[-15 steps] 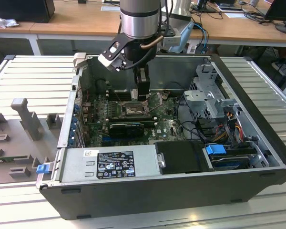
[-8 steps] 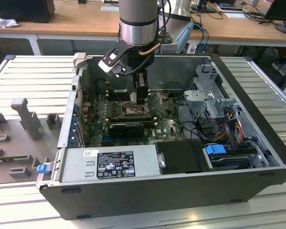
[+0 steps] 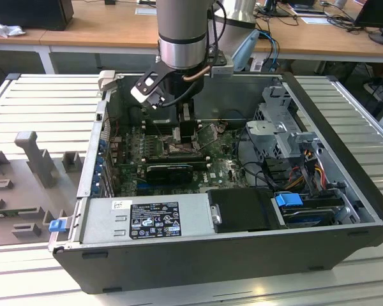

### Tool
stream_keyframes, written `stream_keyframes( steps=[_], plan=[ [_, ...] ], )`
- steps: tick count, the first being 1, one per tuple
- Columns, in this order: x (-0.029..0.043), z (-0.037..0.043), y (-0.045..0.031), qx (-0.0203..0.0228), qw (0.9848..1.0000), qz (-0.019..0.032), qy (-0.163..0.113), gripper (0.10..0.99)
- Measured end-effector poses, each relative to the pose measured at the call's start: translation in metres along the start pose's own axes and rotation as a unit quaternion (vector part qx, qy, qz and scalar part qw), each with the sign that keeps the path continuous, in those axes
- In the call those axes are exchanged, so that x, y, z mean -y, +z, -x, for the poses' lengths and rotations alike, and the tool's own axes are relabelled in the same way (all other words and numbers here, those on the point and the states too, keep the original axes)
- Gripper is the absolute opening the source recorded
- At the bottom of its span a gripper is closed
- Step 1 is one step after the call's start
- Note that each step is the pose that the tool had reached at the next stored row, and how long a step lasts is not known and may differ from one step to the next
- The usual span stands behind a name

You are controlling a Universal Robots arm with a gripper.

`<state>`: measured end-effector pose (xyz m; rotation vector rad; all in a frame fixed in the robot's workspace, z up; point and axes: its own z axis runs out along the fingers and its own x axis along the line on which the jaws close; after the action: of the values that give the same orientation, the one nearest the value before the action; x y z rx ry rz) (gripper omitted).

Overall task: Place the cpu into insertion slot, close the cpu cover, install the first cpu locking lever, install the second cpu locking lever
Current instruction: 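Place the cpu into insertion slot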

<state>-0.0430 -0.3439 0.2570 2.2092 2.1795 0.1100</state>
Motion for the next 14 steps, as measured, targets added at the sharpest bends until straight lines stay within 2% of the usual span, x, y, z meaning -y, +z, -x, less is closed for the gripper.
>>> stream_keyframes(
  steps=[2,3,6,8,10,11,14],
  plan=[
    [0.0066,-0.0021,0.0051,-0.0001,1.0000,-0.0001,-0.002,0.529],
    [0.0075,-0.0032,0.0071,-0.0002,1.0000,-0.0001,-0.002,0.529],
    [0.0083,-0.0080,0.0133,-0.0004,1.0000,-0.0002,-0.006,0.529],
    [0.0088,-0.0154,0.0195,-0.0007,1.0000,-0.0003,-0.010,0.529],
    [0.0092,-0.0188,0.0240,-0.0009,0.9999,-0.0002,-0.010,0.529],
    [0.0097,-0.0205,0.0301,-0.0008,0.9999,-0.0003,-0.010,0.529],
    [0.0103,-0.0206,0.0379,-0.0006,1.0000,-0.0002,-0.007,0.529]
  ],
)
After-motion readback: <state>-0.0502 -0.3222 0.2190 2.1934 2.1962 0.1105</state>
